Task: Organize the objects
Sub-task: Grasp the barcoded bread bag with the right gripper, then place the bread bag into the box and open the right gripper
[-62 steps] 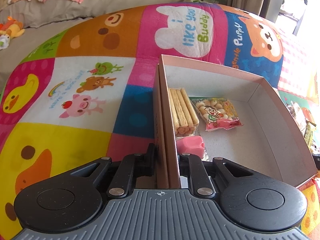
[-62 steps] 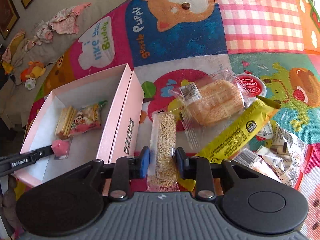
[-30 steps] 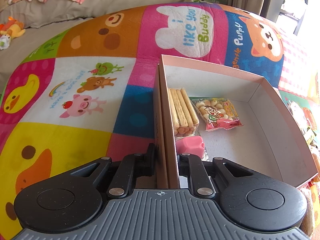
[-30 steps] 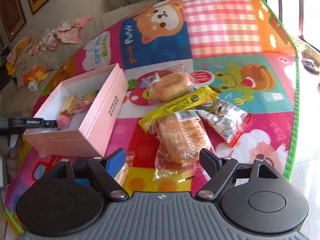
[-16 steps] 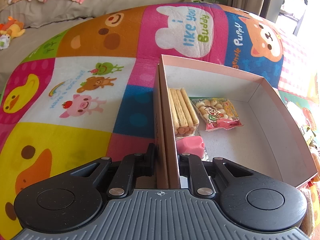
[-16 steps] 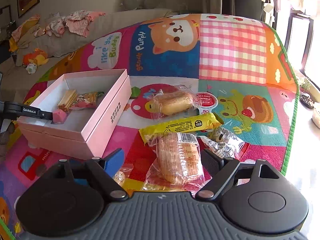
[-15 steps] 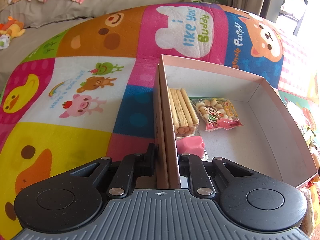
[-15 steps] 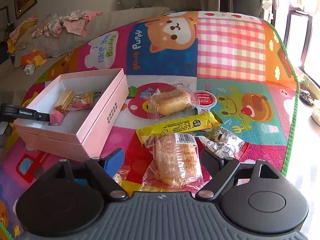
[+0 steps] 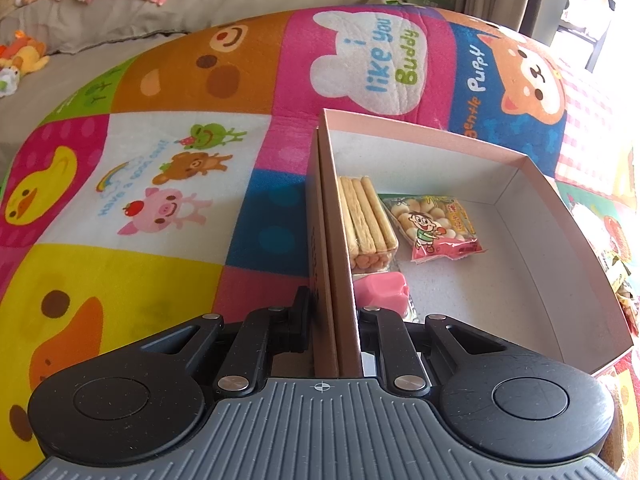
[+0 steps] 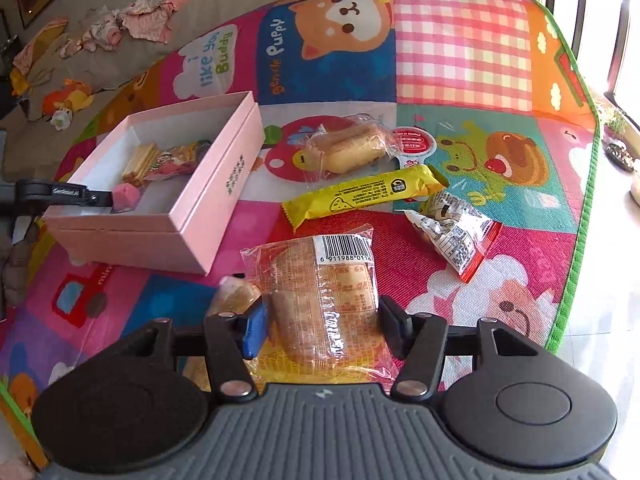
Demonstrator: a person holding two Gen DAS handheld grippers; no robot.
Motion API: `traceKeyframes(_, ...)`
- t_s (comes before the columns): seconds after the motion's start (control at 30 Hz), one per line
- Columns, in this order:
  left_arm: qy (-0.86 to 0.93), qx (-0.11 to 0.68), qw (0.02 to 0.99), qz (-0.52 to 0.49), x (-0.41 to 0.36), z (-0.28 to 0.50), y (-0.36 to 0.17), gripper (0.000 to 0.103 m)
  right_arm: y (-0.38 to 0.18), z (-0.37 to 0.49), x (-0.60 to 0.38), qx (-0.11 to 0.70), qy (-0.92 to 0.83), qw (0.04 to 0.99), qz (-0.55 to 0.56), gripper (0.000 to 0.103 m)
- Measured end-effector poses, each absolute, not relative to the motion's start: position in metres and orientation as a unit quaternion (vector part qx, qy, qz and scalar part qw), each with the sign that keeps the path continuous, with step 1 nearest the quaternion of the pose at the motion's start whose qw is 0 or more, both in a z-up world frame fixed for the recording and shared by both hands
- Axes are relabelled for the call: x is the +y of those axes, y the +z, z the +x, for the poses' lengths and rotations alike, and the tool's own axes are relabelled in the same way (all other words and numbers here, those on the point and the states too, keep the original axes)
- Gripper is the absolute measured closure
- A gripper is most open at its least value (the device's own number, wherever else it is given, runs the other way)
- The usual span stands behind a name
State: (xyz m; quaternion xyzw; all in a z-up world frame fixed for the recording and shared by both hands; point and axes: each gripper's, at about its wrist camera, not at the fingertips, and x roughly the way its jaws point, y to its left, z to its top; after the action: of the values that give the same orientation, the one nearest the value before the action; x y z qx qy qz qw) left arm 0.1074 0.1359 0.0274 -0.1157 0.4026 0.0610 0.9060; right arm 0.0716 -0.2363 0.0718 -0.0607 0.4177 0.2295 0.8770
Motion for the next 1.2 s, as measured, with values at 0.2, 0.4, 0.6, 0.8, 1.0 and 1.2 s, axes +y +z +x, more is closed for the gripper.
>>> traceKeyframes(0.2, 0.058, 0.408, 0.906, -0.099, 0.133, 0.109, 0.029, 0.088, 0.107, 0.022, -0.207, 0.409, 0.308, 0.855, -0.083, 0.046)
traceKeyframes(0.4, 0.055, 0.406, 0.906, -0.107, 0.135, 0.108, 0.028, 0.088, 0.145, 0.006, -0.173, 0.373, 0.376, 0.845, -0.071, 0.046)
traceKeyframes(0.6, 0.051, 0.405, 0.906, -0.112, 0.137, 0.107, 0.028, 0.087, 0.176, 0.044, -0.136, 0.315, 0.372, 0.873, -0.012, 0.046)
traceKeyframes(0.8, 0.048, 0.403, 0.906, -0.117, 0.138, 0.107, 0.027, 0.086, 0.149, 0.089, -0.083, 0.326, 0.326, 0.888, -0.005, 0.046)
traceKeyframes(1.0, 0.046, 0.402, 0.907, -0.121, 0.139, 0.106, 0.027, 0.086, 0.089, 0.133, -0.056, 0.391, 0.275, 0.878, -0.016, 0.046)
traceKeyframes(1.2, 0.042, 0.401, 0.907, -0.123, 0.140, 0.106, 0.027, 0.085, 0.054, 0.144, -0.052, 0.463, 0.313, 0.829, 0.037, 0.042)
